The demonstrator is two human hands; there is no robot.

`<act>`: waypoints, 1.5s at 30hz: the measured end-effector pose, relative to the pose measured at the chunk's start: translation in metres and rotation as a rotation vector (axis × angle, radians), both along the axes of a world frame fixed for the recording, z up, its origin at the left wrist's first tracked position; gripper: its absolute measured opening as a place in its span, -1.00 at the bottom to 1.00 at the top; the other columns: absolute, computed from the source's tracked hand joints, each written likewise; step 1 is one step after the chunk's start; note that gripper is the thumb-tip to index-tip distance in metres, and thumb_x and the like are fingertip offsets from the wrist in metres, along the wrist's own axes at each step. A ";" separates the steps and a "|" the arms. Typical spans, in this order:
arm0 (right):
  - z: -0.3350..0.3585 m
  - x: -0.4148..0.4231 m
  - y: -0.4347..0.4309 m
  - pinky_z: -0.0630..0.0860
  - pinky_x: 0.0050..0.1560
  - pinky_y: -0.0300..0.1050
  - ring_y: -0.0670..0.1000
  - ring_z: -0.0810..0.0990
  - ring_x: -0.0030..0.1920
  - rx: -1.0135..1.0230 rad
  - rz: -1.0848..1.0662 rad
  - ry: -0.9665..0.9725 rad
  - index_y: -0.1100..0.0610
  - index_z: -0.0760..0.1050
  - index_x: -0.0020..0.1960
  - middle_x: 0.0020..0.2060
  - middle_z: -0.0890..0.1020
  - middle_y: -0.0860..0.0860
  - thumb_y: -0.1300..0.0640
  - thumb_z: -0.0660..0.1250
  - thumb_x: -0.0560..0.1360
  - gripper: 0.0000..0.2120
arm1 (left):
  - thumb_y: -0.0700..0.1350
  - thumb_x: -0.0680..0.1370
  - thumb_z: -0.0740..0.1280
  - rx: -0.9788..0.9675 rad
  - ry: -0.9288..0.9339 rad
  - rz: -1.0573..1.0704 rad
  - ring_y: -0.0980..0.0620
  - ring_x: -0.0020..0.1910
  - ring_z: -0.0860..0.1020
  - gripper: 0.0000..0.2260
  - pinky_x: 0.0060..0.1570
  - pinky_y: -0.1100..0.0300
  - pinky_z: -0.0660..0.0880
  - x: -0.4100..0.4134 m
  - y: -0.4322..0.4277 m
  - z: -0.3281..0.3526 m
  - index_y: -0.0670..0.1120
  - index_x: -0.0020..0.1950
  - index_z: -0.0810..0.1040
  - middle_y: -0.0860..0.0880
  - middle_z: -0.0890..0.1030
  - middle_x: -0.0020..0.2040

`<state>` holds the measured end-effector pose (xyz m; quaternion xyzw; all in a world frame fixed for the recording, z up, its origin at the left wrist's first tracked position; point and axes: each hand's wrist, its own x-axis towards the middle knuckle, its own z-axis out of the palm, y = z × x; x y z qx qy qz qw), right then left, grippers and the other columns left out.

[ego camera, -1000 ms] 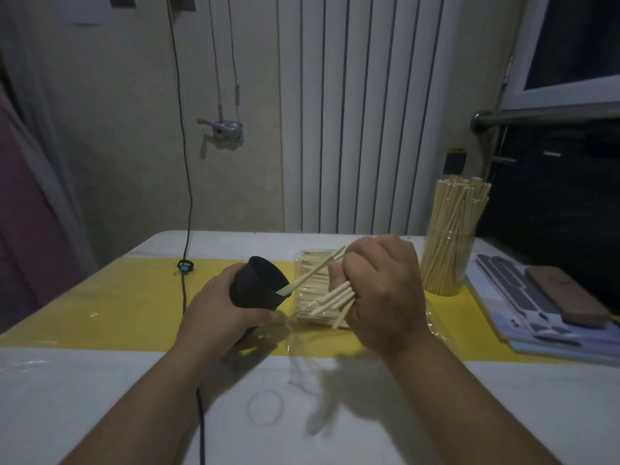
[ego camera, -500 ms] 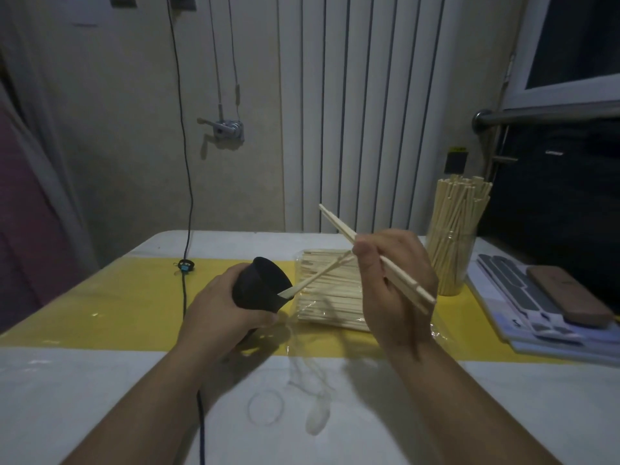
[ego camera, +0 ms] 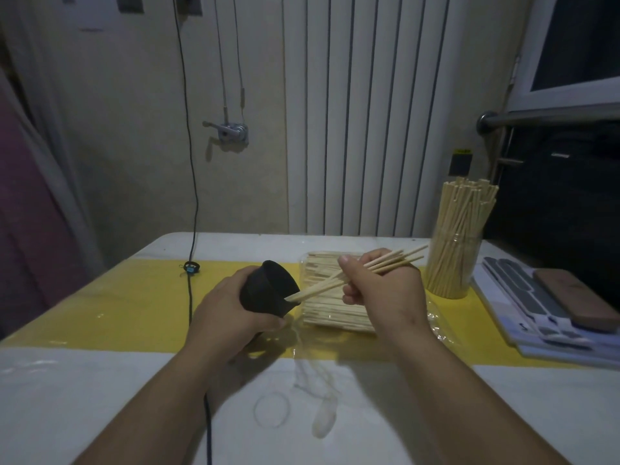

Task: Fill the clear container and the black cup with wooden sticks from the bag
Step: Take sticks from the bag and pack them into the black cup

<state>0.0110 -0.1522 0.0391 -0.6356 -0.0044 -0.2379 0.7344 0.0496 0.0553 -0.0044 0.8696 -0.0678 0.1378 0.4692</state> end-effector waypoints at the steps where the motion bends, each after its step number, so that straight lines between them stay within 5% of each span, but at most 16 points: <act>1: -0.001 0.001 0.000 0.55 -0.46 -0.18 -0.04 0.54 -0.50 -0.011 0.012 0.028 0.27 0.48 -0.15 -0.45 0.59 0.08 0.24 0.50 0.45 -0.80 | 0.14 0.04 0.53 -0.001 -0.002 -0.001 0.13 0.07 0.56 -0.33 0.07 -0.03 0.55 0.000 0.000 0.000 0.42 0.11 0.43 0.26 0.58 0.07; 5: -0.006 0.008 -0.002 0.35 -0.41 -0.15 -0.11 0.43 -0.47 -0.097 -0.046 0.089 0.13 0.42 -0.06 -0.38 0.53 -0.03 0.10 0.58 0.37 -0.65 | 0.11 0.04 0.54 0.002 -0.007 0.004 0.14 0.05 0.57 -0.35 0.06 -0.05 0.56 -0.001 -0.001 0.001 0.54 0.01 0.39 0.27 0.59 0.04; 8: -0.007 0.010 -0.006 0.28 -0.46 -0.16 -0.06 0.34 -0.46 0.019 -0.027 0.099 0.08 0.36 -0.04 -0.33 0.44 0.00 0.13 0.52 0.44 -0.68 | 0.10 0.04 0.54 0.004 -0.007 0.006 0.15 0.04 0.57 -0.35 0.05 -0.05 0.57 -0.001 0.000 0.001 0.53 0.01 0.40 0.26 0.59 0.04; 13: -0.005 0.009 -0.006 0.37 -0.47 -0.12 -0.01 0.40 -0.48 0.156 -0.028 0.053 0.16 0.44 -0.26 -0.50 0.44 -0.01 0.29 0.22 0.52 -0.81 | 0.09 0.05 0.54 -0.003 -0.010 0.000 0.21 0.02 0.55 -0.37 0.04 0.00 0.56 -0.002 -0.001 0.002 0.58 -0.04 0.38 0.27 0.58 0.02; 22: -0.011 0.009 -0.006 0.54 -0.35 -0.14 -0.10 0.54 -0.41 -0.041 -0.149 -0.021 0.15 0.57 -0.15 -0.35 0.60 -0.02 0.23 0.44 0.51 -0.92 | 0.13 0.03 0.53 -0.002 -0.014 0.003 0.13 0.03 0.57 -0.37 0.05 -0.04 0.56 -0.001 0.000 0.000 0.56 -0.01 0.39 0.24 0.60 0.03; 25: -0.010 0.008 -0.006 0.59 -0.24 -0.09 -0.13 0.57 -0.40 -0.013 -0.112 0.042 0.15 0.64 -0.16 -0.36 0.61 -0.02 0.12 0.39 0.55 -0.85 | 0.13 0.03 0.54 -0.001 -0.011 0.009 0.14 0.04 0.57 -0.37 0.06 -0.04 0.56 0.000 0.000 0.000 0.54 0.00 0.39 0.24 0.60 0.04; 30: -0.005 0.008 -0.012 0.48 -0.39 -0.17 -0.03 0.51 -0.32 0.071 -0.125 0.069 0.17 0.55 -0.16 -0.29 0.57 0.03 0.24 0.24 0.59 -0.82 | 0.18 0.02 0.52 -0.009 -0.003 0.007 0.12 0.06 0.56 -0.37 0.07 -0.03 0.55 0.001 0.001 -0.001 0.49 0.03 0.40 0.23 0.59 0.06; 42: -0.015 0.007 -0.016 0.36 -0.37 -0.19 0.02 0.44 -0.43 -0.619 0.259 0.472 0.26 0.57 -0.27 -0.46 0.56 0.06 0.29 0.30 0.47 -0.84 | 0.26 -0.03 0.49 -0.058 0.005 0.001 0.15 0.04 0.56 -0.37 -0.01 0.05 0.53 0.001 0.002 0.000 0.42 0.02 0.44 0.23 0.59 0.06; 45: -0.024 0.012 -0.012 0.40 -0.24 -0.18 0.00 0.52 -0.22 -0.919 0.242 0.498 0.25 0.63 -0.07 -0.24 0.60 0.04 0.22 0.28 0.50 -0.84 | 0.25 -0.02 0.49 -0.053 0.003 -0.001 0.14 0.04 0.56 -0.37 0.00 0.04 0.53 0.001 0.002 0.000 0.42 0.03 0.44 0.22 0.60 0.07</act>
